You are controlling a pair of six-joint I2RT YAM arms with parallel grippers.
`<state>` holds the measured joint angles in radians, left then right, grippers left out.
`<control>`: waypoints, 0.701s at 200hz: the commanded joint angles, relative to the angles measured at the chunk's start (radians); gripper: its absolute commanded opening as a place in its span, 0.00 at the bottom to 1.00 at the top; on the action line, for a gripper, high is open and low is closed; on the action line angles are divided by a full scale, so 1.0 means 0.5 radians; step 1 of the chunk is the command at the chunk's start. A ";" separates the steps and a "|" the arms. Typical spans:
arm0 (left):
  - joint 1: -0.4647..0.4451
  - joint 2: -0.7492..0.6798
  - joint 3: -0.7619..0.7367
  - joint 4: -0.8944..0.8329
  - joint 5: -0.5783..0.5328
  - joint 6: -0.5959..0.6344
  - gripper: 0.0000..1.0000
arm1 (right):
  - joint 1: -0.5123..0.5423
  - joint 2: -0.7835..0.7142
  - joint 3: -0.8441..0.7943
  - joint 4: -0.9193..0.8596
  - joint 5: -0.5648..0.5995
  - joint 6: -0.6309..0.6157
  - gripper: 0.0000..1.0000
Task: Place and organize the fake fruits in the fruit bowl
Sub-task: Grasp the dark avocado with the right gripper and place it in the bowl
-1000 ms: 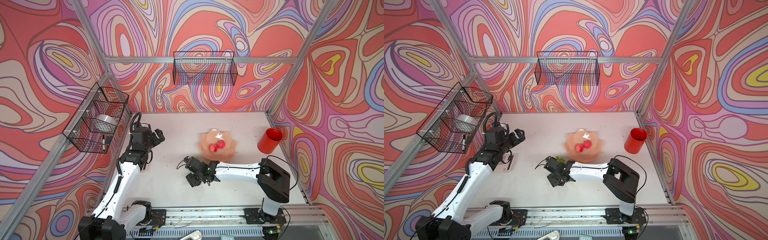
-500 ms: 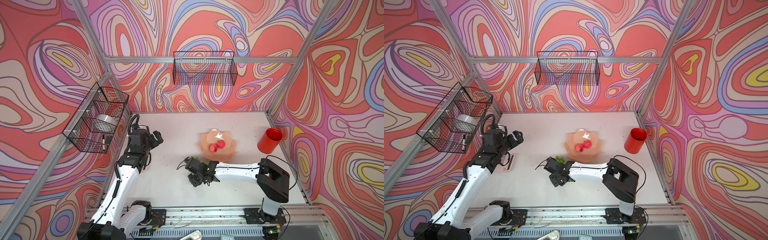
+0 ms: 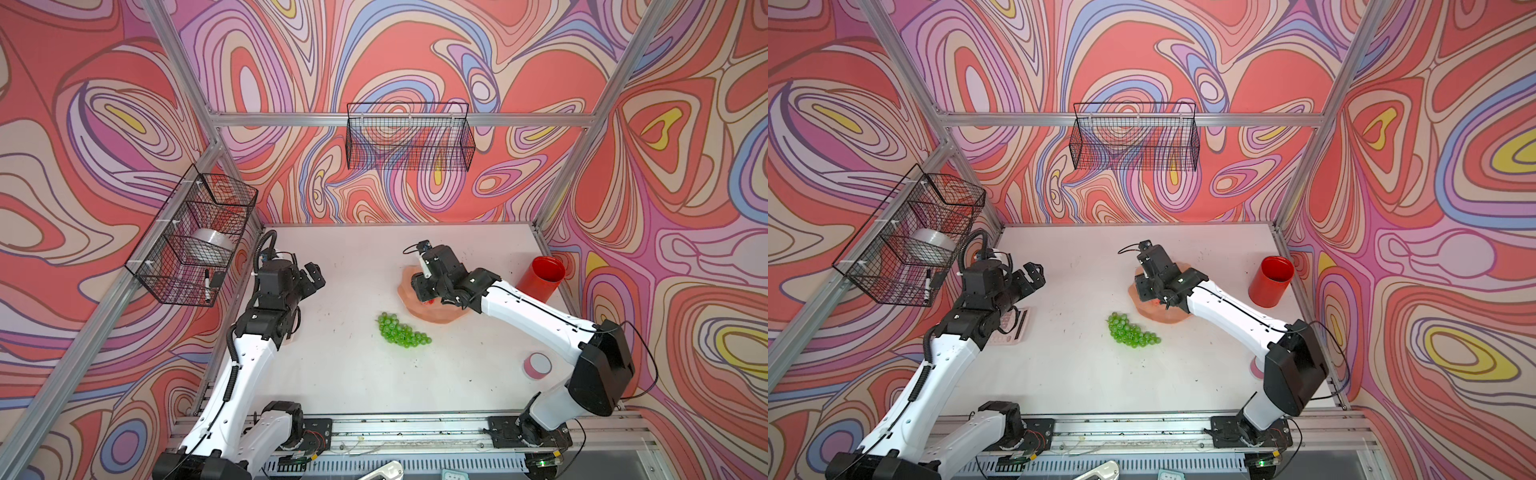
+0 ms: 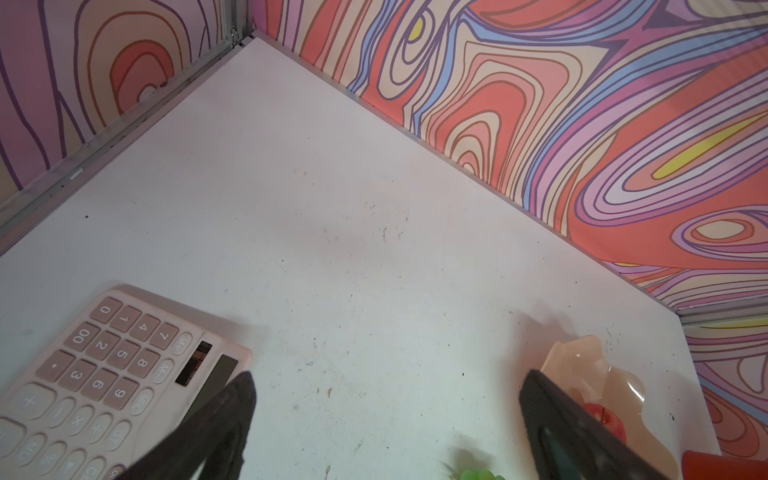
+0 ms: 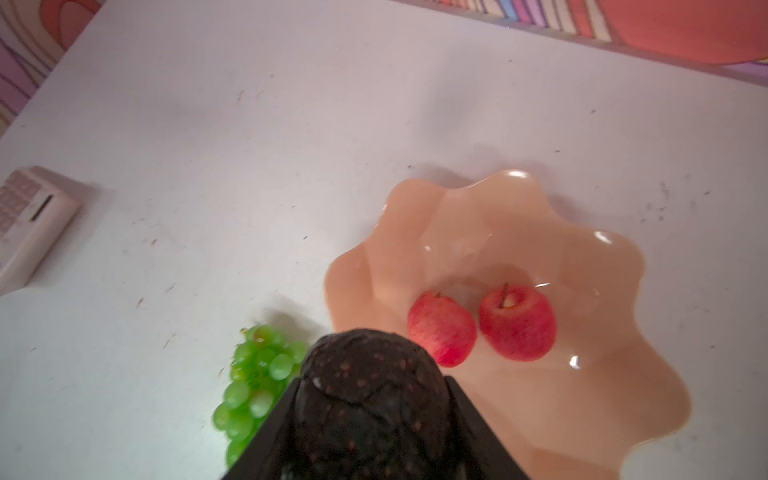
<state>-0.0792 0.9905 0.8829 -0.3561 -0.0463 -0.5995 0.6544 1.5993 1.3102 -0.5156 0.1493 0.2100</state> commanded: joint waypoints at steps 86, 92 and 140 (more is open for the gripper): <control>0.017 -0.079 -0.075 -0.079 0.038 -0.015 1.00 | -0.275 0.650 0.178 0.558 0.031 -0.837 0.45; 0.017 -0.080 -0.078 -0.078 0.036 -0.010 1.00 | -0.274 0.656 0.157 0.583 0.044 -0.851 0.46; 0.017 -0.064 -0.074 -0.076 0.058 -0.008 1.00 | -0.272 0.679 -0.012 0.743 0.083 -0.847 0.48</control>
<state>-0.0772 0.9653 0.8547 -0.3721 -0.0257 -0.5995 0.5228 1.9209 1.3365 -0.2001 0.1734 -0.1978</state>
